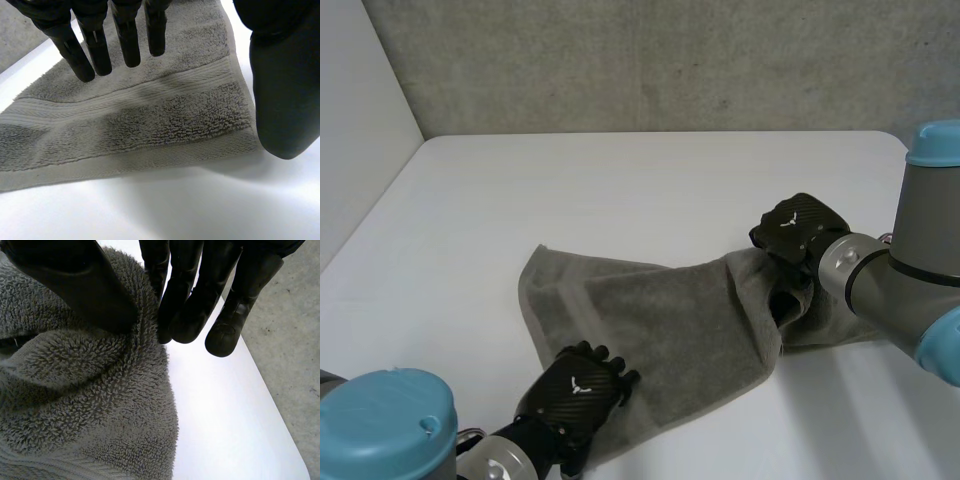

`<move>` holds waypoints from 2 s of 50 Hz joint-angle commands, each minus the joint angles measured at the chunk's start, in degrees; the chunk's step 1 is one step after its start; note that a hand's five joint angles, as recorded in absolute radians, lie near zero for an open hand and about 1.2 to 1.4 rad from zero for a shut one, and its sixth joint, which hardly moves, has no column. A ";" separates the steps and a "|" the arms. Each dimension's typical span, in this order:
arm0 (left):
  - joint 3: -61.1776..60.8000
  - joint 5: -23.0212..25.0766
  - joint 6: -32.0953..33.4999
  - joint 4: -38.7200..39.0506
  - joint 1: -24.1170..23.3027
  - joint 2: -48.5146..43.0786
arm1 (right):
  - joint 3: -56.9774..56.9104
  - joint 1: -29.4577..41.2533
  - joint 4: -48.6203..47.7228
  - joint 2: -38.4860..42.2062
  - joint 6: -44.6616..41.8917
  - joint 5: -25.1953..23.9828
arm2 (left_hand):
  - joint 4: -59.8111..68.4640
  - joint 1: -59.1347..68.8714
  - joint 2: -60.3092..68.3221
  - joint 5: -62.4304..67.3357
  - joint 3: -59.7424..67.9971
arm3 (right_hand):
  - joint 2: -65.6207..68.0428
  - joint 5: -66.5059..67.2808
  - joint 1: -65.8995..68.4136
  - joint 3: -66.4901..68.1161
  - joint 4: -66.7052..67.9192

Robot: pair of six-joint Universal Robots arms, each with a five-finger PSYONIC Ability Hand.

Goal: Fold the towel.

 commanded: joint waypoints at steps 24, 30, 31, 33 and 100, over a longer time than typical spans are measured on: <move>2.15 -0.07 0.04 5.38 -0.32 -5.19 | 0.67 0.23 -0.09 -0.08 0.00 0.00 | 11.77 11.89 11.67 1.35 11.51 | 3.41 3.24 5.98 2.60 3.01; 2.60 0.02 0.12 5.82 -0.32 -5.36 | 0.68 0.23 -0.09 -0.08 0.00 0.00 | 15.48 15.60 15.39 5.07 15.23 | 3.41 3.24 5.98 2.60 3.01; 2.86 0.02 0.12 5.82 -0.32 -5.45 | 0.68 0.23 -0.09 -0.08 0.00 0.00 | 16.48 16.60 16.39 6.07 16.23 | 3.41 3.24 5.98 2.60 3.01; 3.12 0.02 0.12 5.82 -0.32 -5.80 | 0.68 0.23 -0.09 -0.08 0.00 0.00 | 17.33 17.45 17.24 6.92 17.08 | 3.41 3.24 5.98 2.60 3.01; 57.22 -7.44 -5.93 5.99 20.86 -16.79 | -20.51 -0.74 -30.69 6.16 -13.36 -1.22 | 59.53 59.65 59.44 49.12 59.28 | 3.41 3.24 5.98 2.60 3.01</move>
